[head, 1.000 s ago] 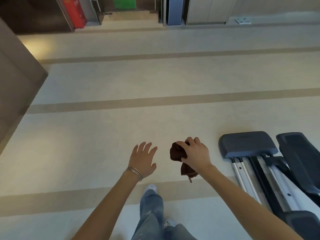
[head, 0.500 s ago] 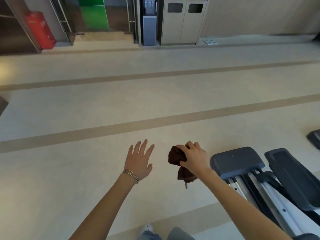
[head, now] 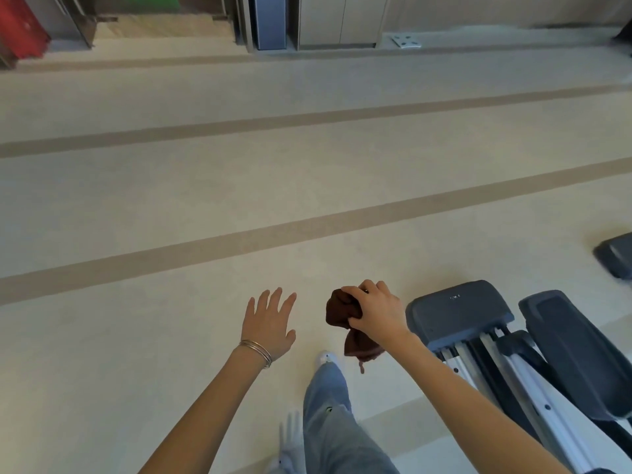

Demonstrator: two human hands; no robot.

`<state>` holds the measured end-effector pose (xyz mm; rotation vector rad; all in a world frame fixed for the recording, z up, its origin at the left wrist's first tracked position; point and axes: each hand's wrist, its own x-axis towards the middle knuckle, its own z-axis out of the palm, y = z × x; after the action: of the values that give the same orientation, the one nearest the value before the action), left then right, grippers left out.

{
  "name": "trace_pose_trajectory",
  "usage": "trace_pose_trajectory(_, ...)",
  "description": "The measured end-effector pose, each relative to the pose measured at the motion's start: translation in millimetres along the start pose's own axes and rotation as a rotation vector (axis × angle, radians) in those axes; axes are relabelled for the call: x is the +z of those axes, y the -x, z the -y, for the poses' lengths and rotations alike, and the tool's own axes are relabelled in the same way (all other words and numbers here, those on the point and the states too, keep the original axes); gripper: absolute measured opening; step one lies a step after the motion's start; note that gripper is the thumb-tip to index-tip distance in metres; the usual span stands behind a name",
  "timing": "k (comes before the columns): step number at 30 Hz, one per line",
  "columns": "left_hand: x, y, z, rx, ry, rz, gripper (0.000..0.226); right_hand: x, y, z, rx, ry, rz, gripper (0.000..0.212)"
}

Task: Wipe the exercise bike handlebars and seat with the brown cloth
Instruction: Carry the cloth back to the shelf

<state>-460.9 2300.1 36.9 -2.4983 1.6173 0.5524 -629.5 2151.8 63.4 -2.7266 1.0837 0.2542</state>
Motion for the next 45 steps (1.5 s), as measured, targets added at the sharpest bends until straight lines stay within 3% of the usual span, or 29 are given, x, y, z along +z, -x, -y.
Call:
trace_pose_trajectory(10,-107.6,-160.2,-22.1,-0.022,-0.015,-0.117,0.068,-85.9,-150.7,-73.2,-0.005,-0.058,-0.098,0.057)
trace_pose_trajectory(18,-140.3,-242.2,-41.5,0.035,-0.077,-0.104,0.069,-113.6,-224.8,-124.4,0.04,-0.093,-0.108,0.057)
trace_pose_trajectory(25,-169.2,-329.3,-25.2,0.073,-0.07,-0.101,0.069,-128.4,-308.6,-143.8,0.073,-0.095,-0.071,0.06)
trace_pose_trajectory(37,-275.7,-518.8,36.9,0.157,-0.119,-0.163,0.07,-200.7,-493.2,-144.6,0.145,-0.112,-0.183,0.056)
trace_pose_trajectory(45,-299.6,-593.3,58.0,0.16,-0.115,-0.143,0.07,-215.3,-571.6,-156.8,0.163,-0.126,-0.156,0.057)
